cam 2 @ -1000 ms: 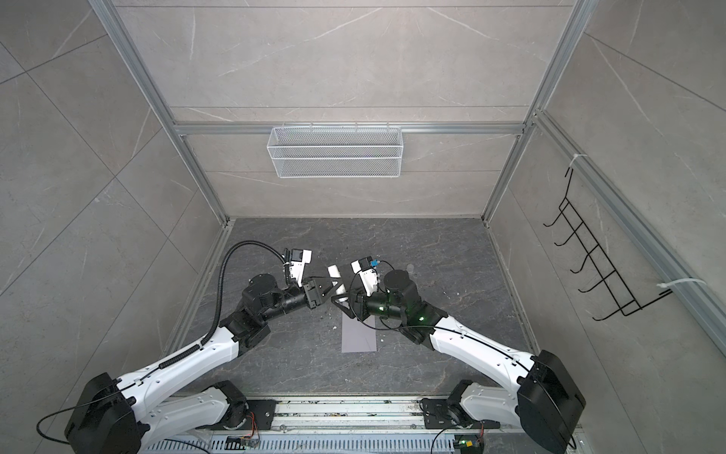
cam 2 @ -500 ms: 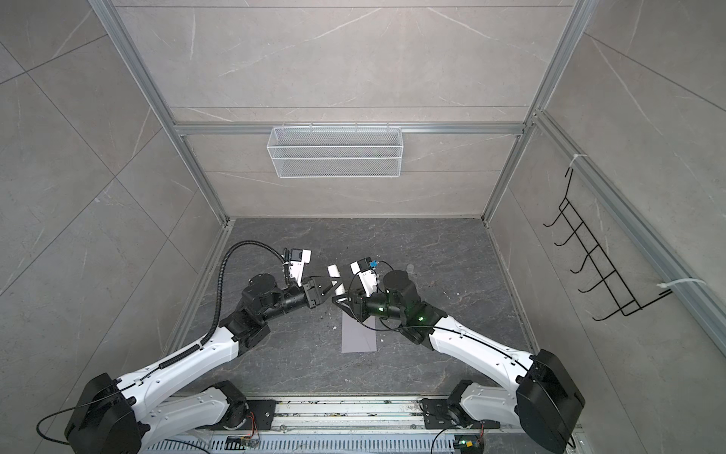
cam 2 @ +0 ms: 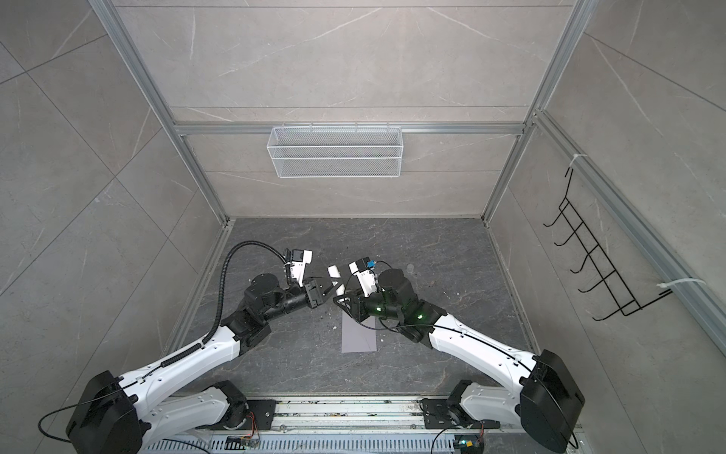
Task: Place the letter into the envelope and seal it
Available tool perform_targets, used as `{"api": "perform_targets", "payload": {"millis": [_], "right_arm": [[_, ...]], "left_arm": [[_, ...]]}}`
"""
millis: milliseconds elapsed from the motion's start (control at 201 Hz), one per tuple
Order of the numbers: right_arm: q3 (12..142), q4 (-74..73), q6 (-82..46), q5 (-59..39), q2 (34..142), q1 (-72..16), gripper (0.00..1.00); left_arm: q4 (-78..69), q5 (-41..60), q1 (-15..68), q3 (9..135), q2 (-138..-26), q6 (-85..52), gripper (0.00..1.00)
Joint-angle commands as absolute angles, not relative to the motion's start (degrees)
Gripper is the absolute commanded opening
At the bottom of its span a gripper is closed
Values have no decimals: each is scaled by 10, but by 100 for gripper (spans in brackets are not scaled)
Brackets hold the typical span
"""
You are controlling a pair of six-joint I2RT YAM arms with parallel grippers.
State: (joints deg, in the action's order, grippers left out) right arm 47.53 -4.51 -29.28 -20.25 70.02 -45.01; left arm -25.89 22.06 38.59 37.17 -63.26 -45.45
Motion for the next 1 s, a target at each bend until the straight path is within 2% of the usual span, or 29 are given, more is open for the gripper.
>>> {"api": "perform_targets", "payload": {"millis": [0, 120, 383, 682, 862, 991], "right_arm": [[514, 28, -285, -70, 696, -441, 0], [548, 82, -256, 31, 703, -475, 0], [662, 211, -198, 357, 779, -600, 0], [801, 392, -239, 680, 922, -679, 0], [882, 544, -328, 749, 996, -693, 0], [887, 558, -342, 740, 1006, -693, 0]], "left_arm": [[-257, 206, 383, 378, -635, -420, 0], [-257, 203, 383, 377, -644, -420, 0], [-265, 203, 383, 378, -663, -426, 0], [-272, 202, 383, 377, -670, -431, 0], [-273, 200, 383, 377, -673, -433, 0], [-274, 202, 383, 380, -675, -434, 0]]}}
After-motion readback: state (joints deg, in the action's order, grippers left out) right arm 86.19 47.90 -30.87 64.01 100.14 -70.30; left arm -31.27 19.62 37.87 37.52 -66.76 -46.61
